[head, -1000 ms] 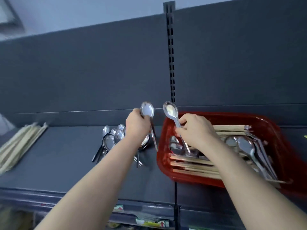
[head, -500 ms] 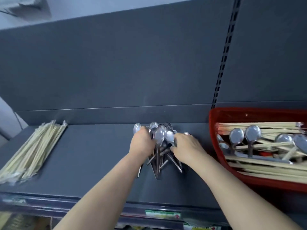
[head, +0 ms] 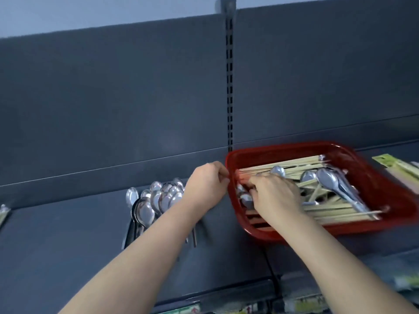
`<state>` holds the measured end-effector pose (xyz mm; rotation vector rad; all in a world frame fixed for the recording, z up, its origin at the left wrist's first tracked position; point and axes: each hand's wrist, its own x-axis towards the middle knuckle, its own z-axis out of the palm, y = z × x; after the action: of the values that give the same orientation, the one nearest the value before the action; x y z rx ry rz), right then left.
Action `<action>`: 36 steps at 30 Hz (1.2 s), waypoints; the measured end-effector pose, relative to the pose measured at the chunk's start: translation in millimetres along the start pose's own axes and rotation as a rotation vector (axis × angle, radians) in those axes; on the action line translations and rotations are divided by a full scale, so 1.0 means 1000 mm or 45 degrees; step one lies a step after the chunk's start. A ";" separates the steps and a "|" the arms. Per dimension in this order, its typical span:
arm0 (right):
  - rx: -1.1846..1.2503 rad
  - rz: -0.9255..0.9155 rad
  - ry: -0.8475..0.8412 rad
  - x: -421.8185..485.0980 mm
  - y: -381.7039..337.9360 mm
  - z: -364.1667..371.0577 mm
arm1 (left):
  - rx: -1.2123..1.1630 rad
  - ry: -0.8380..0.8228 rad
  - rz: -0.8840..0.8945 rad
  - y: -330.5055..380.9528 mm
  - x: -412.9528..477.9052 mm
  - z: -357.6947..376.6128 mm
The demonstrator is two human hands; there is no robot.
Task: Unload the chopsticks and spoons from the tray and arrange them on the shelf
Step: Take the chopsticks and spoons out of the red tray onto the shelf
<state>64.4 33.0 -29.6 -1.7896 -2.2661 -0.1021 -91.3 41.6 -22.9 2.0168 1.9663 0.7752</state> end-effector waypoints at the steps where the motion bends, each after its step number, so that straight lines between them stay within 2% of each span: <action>1: -0.009 0.040 -0.027 -0.002 0.014 -0.002 | 0.024 -0.035 0.040 0.012 0.004 0.009; 7: 0.004 0.262 -0.093 -0.009 0.095 -0.007 | 0.513 -0.244 0.069 0.069 0.024 0.054; 10: 0.043 0.334 -0.109 -0.008 0.124 -0.008 | 0.647 -0.349 0.056 0.084 0.032 0.069; 15: 0.110 0.311 -0.156 -0.004 0.143 -0.002 | 0.574 -0.414 -0.177 0.086 0.042 0.087; 19: 0.076 0.352 -0.191 0.003 0.160 -0.004 | 0.297 -0.251 -0.398 0.086 0.047 0.085; 24: -0.029 0.473 -0.217 0.009 0.184 -0.005 | 0.108 -0.162 -0.412 0.100 0.049 0.090; 29: -0.050 0.460 -0.345 0.007 0.191 0.001 | 0.264 -0.241 -0.352 0.113 0.047 0.104; 36: 0.013 0.463 -0.356 0.006 0.193 0.001 | 0.484 -0.330 -0.383 0.113 0.047 0.102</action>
<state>249.5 85.8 -48.4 -2.2984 -2.0568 0.2403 56.6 99.3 -41.3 1.8174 2.3073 0.0709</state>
